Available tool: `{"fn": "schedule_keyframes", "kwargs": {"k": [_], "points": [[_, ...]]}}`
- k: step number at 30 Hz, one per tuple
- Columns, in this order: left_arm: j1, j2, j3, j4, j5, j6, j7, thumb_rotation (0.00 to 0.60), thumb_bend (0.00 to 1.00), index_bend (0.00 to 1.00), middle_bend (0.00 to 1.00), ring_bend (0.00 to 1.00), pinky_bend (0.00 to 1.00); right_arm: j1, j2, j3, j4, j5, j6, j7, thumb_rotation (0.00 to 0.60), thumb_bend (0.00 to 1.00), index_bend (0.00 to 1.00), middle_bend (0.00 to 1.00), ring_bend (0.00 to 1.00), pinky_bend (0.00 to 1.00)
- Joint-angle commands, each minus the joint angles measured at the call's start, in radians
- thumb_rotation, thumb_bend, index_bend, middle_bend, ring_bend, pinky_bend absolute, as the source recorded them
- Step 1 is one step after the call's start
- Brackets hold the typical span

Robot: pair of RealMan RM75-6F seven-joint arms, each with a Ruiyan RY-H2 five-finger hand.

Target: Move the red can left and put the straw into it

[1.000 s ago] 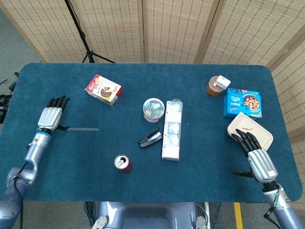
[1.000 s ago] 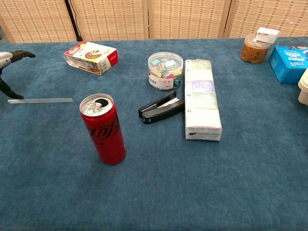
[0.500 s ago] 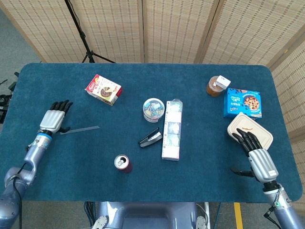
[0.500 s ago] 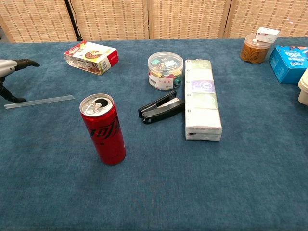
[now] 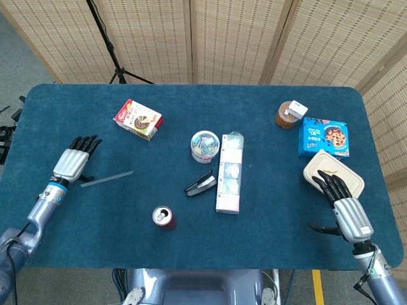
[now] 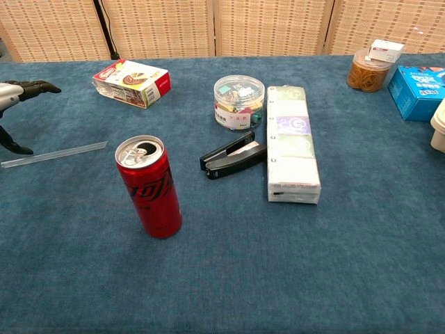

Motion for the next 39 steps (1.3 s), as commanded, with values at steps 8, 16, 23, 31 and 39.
{"fn": "schedule_keyframes", "kwargs": {"k": [8, 16, 23, 31, 39], "points": [[0.018, 0.056, 0.006, -0.083, 0.013, 0.072, 0.000, 0.600, 0.00, 0.00, 0.00, 0.00, 0.00, 0.000, 0.001, 0.002, 0.000, -0.001, 0.001, 0.005, 0.600, 0.00, 0.00, 0.00, 0.00, 0.00], [-0.016, 0.089, -0.017, -0.203, 0.023, 0.141, 0.032, 0.600, 0.00, 0.00, 0.00, 0.00, 0.00, 0.001, 0.002, 0.000, -0.005, -0.006, -0.001, 0.006, 0.600, 0.00, 0.00, 0.00, 0.00, 0.00], [-0.084, 0.051, -0.052, -0.271, 0.002, 0.076, 0.085, 0.600, 0.00, 0.00, 0.00, 0.00, 0.00, -0.001, 0.005, 0.001, -0.001, -0.001, -0.001, 0.009, 0.600, 0.00, 0.00, 0.00, 0.00, 0.00], [-0.130, -0.008, -0.078, -0.272, -0.025, 0.016, 0.134, 0.600, 0.00, 0.00, 0.00, 0.00, 0.00, -0.003, 0.009, 0.007, 0.010, 0.010, 0.001, 0.024, 0.600, 0.00, 0.00, 0.00, 0.00, 0.00], [-0.146, -0.062, -0.086, -0.216, -0.040, -0.008, 0.166, 0.600, 0.00, 0.00, 0.00, 0.00, 0.00, -0.006, 0.013, 0.011, 0.017, 0.017, 0.003, 0.040, 0.600, 0.00, 0.00, 0.00, 0.00, 0.00]]}}
